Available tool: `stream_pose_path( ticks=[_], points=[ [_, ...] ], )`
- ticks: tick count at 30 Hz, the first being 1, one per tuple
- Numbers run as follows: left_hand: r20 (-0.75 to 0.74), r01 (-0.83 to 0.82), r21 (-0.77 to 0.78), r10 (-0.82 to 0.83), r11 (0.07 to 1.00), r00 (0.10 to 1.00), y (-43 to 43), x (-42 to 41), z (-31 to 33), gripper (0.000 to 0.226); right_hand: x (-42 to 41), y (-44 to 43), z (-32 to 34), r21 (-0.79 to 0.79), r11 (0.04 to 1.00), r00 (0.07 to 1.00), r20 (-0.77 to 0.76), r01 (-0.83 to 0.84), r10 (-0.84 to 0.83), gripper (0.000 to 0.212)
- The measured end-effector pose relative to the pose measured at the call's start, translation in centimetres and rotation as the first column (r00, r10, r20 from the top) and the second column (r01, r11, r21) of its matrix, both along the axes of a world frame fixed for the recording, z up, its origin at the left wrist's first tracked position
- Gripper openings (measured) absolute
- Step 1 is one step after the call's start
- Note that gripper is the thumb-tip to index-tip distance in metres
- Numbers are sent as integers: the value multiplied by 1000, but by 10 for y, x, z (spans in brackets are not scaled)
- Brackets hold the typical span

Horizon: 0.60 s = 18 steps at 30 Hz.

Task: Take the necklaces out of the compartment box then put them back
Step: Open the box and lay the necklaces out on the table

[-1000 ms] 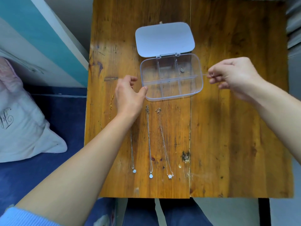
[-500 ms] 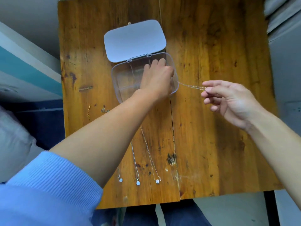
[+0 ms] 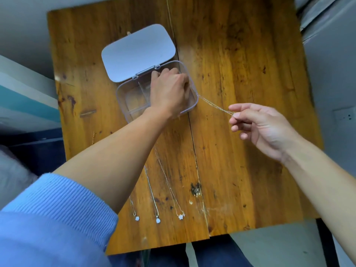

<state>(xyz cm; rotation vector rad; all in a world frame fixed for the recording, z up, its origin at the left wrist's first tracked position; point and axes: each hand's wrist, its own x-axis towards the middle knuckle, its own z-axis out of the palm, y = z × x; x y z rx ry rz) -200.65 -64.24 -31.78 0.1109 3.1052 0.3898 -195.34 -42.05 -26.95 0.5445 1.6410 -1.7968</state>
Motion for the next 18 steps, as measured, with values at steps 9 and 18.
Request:
stream_pose_path(
  ticks=[9, 18],
  points=[
    [-31, -32, 40, 33, 999, 999, 3, 1, -3, 25, 7, -7, 6, 14, 1000, 1000, -20, -13, 13, 17],
    [-10, 31, 49, -31, 998, 999, 8, 2, 7, 21, 15, -12, 13, 15, 1000, 999, -34, 23, -22, 18]
  ],
)
